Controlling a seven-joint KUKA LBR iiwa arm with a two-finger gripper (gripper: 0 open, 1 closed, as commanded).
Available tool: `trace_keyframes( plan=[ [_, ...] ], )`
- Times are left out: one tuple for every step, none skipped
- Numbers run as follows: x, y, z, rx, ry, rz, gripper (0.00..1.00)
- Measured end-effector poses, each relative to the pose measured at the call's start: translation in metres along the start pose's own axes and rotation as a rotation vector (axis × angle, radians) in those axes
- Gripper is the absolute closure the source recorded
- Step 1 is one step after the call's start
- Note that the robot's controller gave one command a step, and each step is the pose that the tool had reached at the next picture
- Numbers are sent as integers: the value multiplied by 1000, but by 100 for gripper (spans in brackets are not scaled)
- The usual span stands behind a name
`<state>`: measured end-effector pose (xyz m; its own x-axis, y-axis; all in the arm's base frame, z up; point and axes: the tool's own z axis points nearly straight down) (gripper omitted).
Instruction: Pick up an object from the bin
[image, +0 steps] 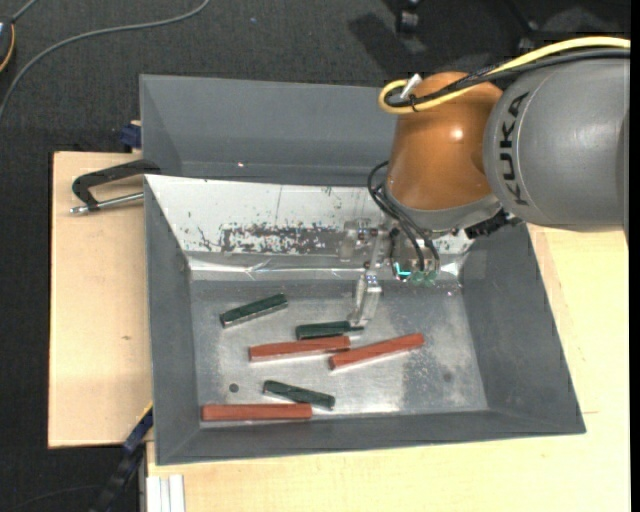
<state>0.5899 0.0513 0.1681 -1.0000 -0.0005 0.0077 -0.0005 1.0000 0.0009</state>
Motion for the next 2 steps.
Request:
trace_keyframes(
  plan=[
    [51,25,99,0,3,20,0],
    [47,24,95,-1,-8,23,100]
  ],
)
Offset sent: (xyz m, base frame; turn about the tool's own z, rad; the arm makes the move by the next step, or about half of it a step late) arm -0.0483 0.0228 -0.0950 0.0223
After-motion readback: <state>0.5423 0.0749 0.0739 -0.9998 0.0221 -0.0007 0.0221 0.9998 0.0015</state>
